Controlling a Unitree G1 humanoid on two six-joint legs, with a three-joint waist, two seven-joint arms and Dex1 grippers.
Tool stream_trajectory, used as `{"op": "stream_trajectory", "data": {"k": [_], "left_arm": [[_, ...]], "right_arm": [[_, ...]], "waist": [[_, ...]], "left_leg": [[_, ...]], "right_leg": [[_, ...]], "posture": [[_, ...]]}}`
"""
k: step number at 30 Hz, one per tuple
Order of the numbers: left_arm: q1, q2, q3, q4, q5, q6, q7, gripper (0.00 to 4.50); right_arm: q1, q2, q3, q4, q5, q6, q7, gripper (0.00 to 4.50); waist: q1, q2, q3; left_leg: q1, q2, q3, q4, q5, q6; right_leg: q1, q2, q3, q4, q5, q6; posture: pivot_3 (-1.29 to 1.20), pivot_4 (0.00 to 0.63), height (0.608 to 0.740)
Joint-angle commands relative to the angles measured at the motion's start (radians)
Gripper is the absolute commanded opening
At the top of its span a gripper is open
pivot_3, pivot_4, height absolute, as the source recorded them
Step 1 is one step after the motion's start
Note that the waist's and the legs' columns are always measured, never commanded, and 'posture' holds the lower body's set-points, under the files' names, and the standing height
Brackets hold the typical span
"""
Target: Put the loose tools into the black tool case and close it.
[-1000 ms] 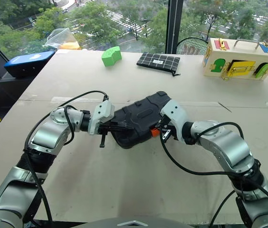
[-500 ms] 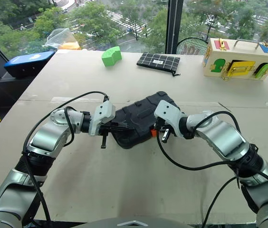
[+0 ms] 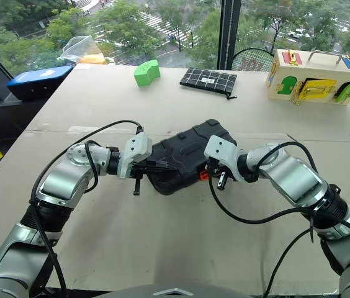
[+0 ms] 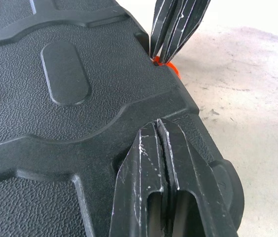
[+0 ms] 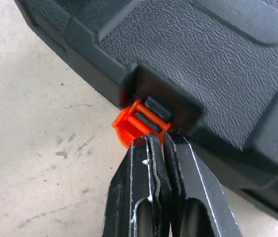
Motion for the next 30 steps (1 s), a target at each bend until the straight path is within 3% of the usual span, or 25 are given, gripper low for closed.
{"op": "stream_trajectory", "data": {"k": [1,4,10,20,30], "left_arm": [[0.033,0.0,-0.051,0.06,0.051,0.019,0.011,0.0],[0.03,-0.001,-0.05,0.07,0.053,0.014,0.009,0.0],[0.027,0.0,-0.051,0.07,0.05,0.015,0.002,0.0],[0.025,0.013,-0.058,0.098,0.058,-0.007,-0.046,0.0],[0.026,0.016,-0.056,0.129,0.067,-0.038,-0.057,0.0]], "right_arm": [[0.025,0.037,-0.14,-0.089,0.082,0.021,-0.011,0.08],[0.108,0.037,-0.236,-0.178,0.177,0.101,-0.001,0.08],[0.257,0.047,-0.247,-0.241,0.183,0.13,-0.093,0.08],[0.368,0.269,-0.25,-0.103,0.105,0.004,-0.307,0.08],[0.414,0.462,-0.305,0.013,0.096,-0.138,-0.395,0.08]], "waist": [[-0.001,0.0,0.0],[0.004,0.0,0.0],[0.001,0.0,0.0],[-0.005,-0.001,0.0],[-0.008,-0.001,0.0]], "left_leg": [[0.0,0.0,0.0,0.0,0.0,0.0],[0.0,0.0,0.0,0.0,0.0,0.0],[0.0,0.0,0.0,0.0,0.0,0.0],[0.001,0.0,0.0,-0.001,0.0,0.0],[0.001,0.0,0.0,-0.001,0.0,0.0]], "right_leg": [[0.0,0.0,0.0,0.0,0.0,0.0],[0.0,0.0,0.0,0.0,0.0,0.0],[0.001,0.0,0.0,0.0,0.0,0.0],[0.0,0.0,0.0,0.0,0.0,0.0],[0.0,0.001,0.0,0.0,0.0,0.0]], "posture": [[0.0,0.15,0.74],[0.0,0.15,0.74],[0.0,0.15,0.74],[0.0,0.15,0.74],[0.0,0.15,0.74]]}}
